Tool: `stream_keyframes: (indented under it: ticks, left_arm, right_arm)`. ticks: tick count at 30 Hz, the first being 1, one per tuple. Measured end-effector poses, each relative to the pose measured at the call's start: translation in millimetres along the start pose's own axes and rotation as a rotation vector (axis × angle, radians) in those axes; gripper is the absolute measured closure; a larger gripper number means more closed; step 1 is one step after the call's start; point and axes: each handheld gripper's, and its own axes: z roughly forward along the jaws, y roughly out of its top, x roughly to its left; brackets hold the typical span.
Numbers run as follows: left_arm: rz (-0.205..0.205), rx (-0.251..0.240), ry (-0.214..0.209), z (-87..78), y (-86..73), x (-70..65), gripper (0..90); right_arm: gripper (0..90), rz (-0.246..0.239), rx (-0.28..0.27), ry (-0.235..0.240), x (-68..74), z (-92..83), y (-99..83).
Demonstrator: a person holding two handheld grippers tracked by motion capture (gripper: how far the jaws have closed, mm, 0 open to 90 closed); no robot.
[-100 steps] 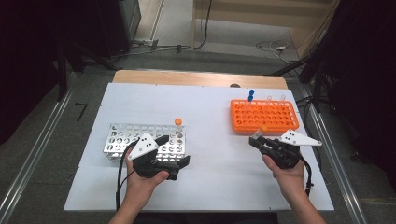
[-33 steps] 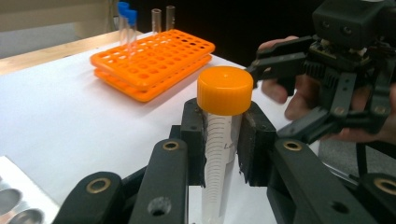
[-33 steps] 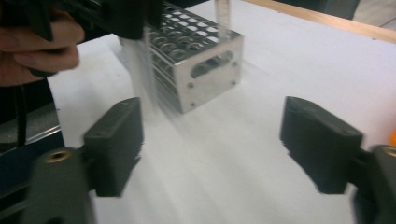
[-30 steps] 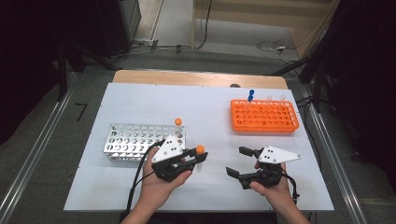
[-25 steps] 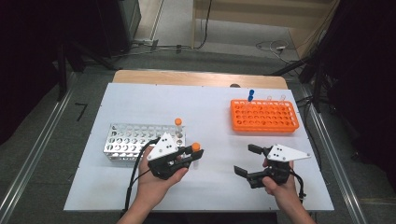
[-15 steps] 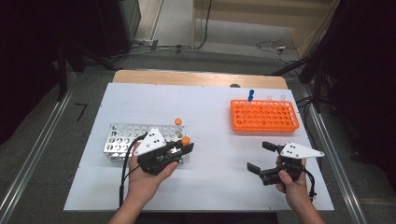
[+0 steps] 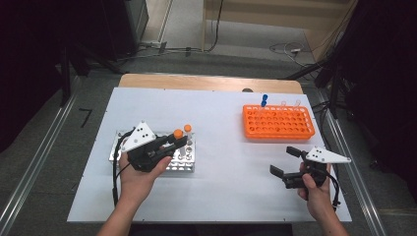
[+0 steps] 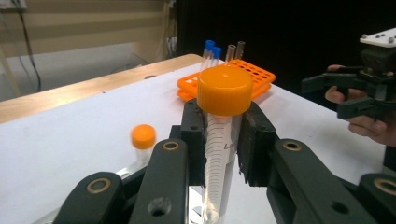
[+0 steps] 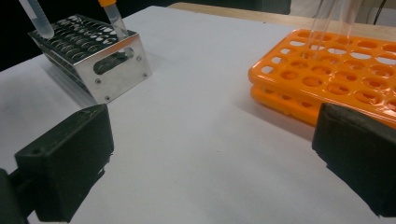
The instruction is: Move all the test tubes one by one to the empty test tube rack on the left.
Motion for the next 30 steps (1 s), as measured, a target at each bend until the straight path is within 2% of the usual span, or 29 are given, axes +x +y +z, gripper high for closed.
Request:
stream_keyframes:
  ticks: [7,16,23,30]
  left_arm:
    - [-0.010,-0.011,0.053,2.9,5.6,14.4,75.0]
    - [-0.020,-0.016,0.126,22.1,4.4,32.2,75.0]
    - [-0.061,-0.014,0.161,41.1,-2.5,42.5,75.0]
    - [-0.065,-0.002,0.182,54.1,-6.4,45.9,75.0]
  right_arm:
    - [0.0,0.014,-0.008,-0.020,-6.3,-2.9,-1.7]
    - [0.0,0.018,-0.013,-0.034,-9.1,-4.5,-2.6]
    - [0.0,0.025,-0.014,-0.040,-11.3,-5.6,-3.3]
    - [0.0,0.030,-0.015,-0.044,-12.5,-6.1,-4.0]
